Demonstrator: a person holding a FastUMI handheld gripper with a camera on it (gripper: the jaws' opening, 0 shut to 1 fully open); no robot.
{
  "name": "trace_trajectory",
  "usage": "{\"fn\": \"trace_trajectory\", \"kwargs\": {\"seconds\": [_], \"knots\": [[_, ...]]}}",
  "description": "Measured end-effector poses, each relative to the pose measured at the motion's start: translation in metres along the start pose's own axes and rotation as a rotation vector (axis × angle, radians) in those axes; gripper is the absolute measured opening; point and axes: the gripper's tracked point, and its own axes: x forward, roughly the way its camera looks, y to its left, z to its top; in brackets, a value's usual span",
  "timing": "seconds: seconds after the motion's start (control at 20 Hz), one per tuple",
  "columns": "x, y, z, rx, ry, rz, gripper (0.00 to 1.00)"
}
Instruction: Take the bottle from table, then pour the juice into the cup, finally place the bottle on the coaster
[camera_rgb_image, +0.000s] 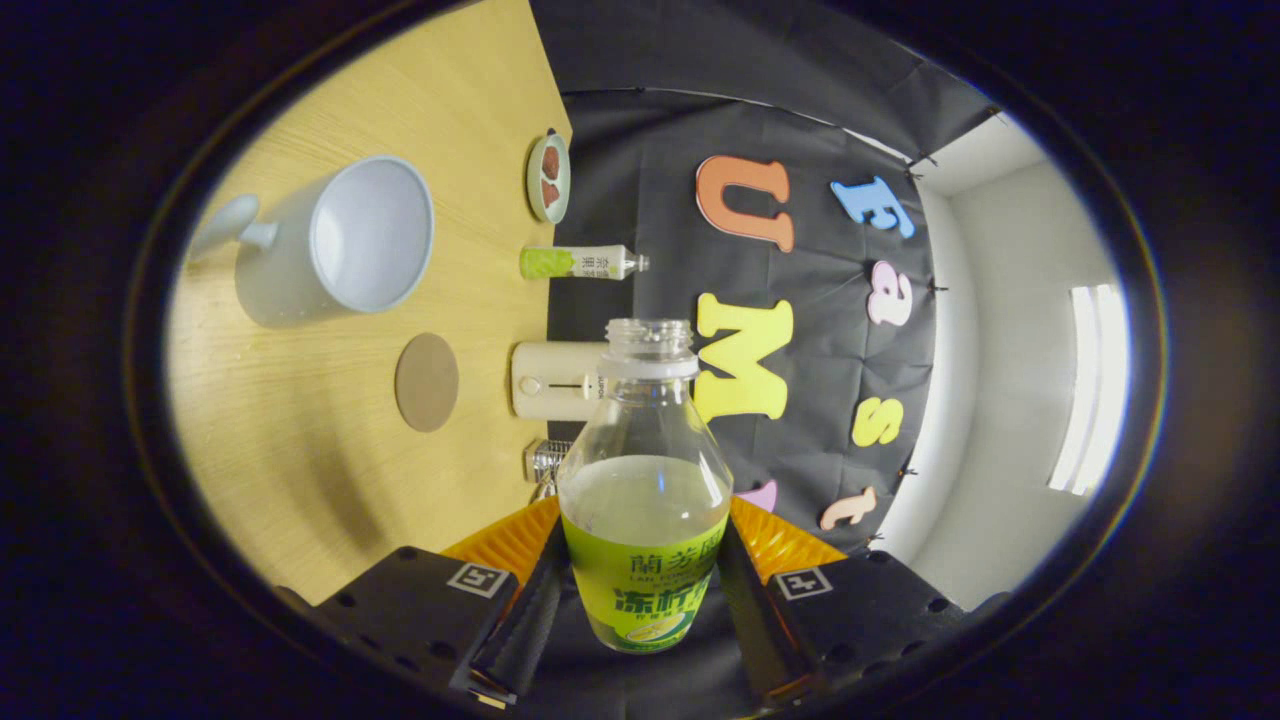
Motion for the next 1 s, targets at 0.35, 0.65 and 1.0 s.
{"fn": "trace_trajectory", "kwargs": {"seconds": [0.35, 0.65, 1.0], "knots": [[-0.007, -0.009, 0.014, -0.062, -0.023, -0.036, 0.81], [-0.007, -0.013, 0.028, -0.11, -0.033, -0.063, 0.81], [-0.006, -0.012, 0.034, -0.169, -0.026, -0.079, 0.82]]}}
